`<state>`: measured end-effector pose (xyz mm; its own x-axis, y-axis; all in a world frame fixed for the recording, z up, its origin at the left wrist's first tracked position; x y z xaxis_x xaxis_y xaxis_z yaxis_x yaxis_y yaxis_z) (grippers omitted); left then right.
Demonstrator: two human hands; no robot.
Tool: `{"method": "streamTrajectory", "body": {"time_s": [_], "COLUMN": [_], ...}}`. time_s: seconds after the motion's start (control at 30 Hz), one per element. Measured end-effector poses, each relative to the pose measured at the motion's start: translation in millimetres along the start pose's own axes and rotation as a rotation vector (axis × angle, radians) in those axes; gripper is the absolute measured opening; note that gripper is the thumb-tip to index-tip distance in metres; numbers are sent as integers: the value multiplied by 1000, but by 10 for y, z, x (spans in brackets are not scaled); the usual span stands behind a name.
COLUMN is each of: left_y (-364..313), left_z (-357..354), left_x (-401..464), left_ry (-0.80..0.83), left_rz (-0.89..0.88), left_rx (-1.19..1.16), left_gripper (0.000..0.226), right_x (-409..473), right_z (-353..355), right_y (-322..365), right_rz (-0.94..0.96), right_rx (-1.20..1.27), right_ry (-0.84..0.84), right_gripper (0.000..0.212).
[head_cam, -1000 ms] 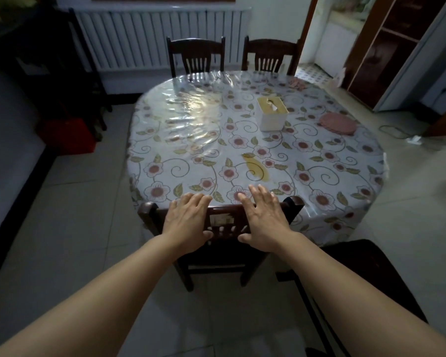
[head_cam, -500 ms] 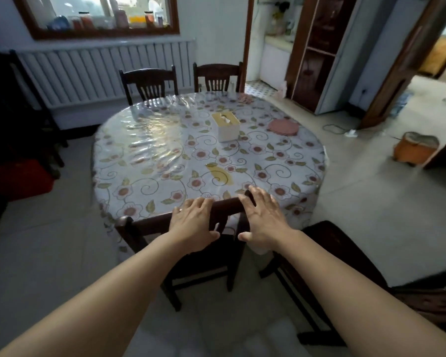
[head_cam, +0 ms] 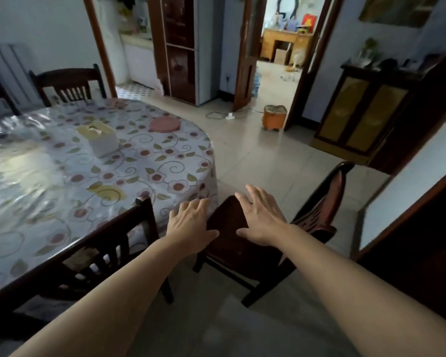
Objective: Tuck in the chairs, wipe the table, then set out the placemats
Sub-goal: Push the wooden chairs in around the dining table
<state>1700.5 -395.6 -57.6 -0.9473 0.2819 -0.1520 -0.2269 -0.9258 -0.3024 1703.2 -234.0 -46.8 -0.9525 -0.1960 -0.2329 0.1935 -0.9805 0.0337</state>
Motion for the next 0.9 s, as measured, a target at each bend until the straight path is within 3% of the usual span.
{"method": "streamTrajectory", "body": {"time_s": [0.27,0.4,0.6,0.7,0.9], "left_y": [-955,-1782,-2460,-2736,-3048], "left_z": [-299,-607,-984,-1209,-1576], "left_x": [732,1276,1690,1830,2073], "left_ry": [52,99,174,245,351], "left_rz": [-32,-54,-39,-18,45], "left_rx": [45,30,14,36,88], "left_gripper": [75,74,73,70,51], "right_x": [179,303,405,458,538], "right_z": [109,-34,-351,-485,-768], "right_y": [-1258,-2266,-3081,-3406,-3804], "right_rz": [-90,-108,-51,15,105], "right_rx": [53,67,116,167,133], "right_ry": [-123,-69,-8,35,136], "right_gripper": [61,56,51,52,81]}}
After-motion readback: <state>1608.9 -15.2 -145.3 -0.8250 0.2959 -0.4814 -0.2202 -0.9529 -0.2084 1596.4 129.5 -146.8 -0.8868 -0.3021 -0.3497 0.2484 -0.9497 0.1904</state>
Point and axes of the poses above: each hand's wrist, its own x-axis towards the middle knuckle, its own z-axis out of the back of the hand, y = z × x, the point moved 3 cm from there along x, towards the middle knuckle, and after that the axes turned 6 degrees about y, right-handed, at the moved point
